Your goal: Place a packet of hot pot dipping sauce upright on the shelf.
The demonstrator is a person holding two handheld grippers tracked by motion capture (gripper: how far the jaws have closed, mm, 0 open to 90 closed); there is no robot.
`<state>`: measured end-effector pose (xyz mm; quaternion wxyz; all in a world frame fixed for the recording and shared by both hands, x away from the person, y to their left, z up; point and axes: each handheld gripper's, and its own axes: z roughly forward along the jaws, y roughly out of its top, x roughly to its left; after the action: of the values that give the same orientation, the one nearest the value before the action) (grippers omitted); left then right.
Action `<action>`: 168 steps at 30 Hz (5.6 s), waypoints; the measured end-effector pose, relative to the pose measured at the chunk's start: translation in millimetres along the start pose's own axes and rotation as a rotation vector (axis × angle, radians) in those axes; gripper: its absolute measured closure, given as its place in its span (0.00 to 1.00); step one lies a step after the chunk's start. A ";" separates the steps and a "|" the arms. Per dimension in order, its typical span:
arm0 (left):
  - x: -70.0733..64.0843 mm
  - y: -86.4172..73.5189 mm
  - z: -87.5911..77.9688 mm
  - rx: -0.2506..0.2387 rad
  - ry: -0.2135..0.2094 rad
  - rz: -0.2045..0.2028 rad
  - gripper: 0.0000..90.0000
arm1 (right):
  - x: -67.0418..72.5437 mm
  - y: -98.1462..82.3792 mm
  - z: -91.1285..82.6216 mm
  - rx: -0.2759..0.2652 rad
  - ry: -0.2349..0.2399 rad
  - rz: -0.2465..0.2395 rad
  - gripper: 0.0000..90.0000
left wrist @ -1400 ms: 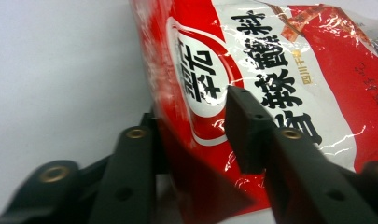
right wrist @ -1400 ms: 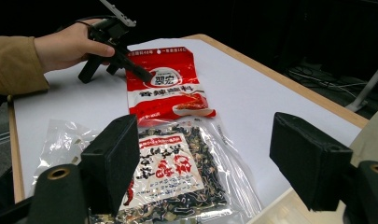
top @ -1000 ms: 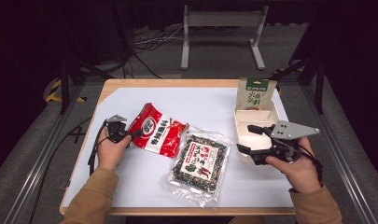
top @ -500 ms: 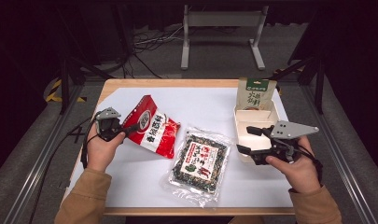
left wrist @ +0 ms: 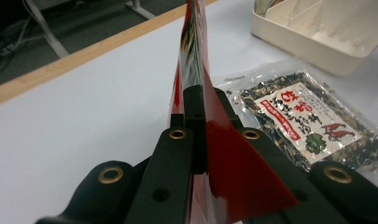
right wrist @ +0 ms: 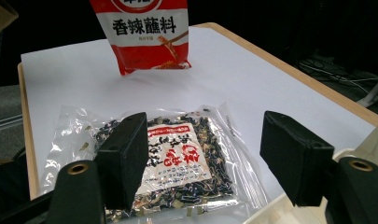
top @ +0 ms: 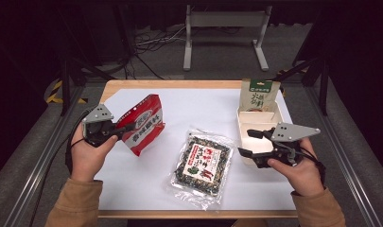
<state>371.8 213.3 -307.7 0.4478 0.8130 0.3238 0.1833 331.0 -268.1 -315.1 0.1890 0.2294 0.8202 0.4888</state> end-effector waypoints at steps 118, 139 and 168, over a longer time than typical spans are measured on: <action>-56.2 14.1 1.0 -0.134 -0.246 0.168 0.34 | -0.2 40.0 39.6 0.036 0.244 -0.142 0.89; -32.2 -2.6 11.2 -0.103 -0.149 0.115 0.26 | -50.5 39.4 -4.0 -0.003 0.087 -0.101 0.89; -8.8 -22.3 16.4 -0.061 -0.086 0.047 0.22 | -117.3 14.5 -38.9 0.025 -0.082 -0.059 0.89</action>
<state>367.0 205.9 -335.3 0.4816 0.8134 0.2796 0.1685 409.5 -355.7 -274.6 0.2340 0.2276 0.8241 0.4629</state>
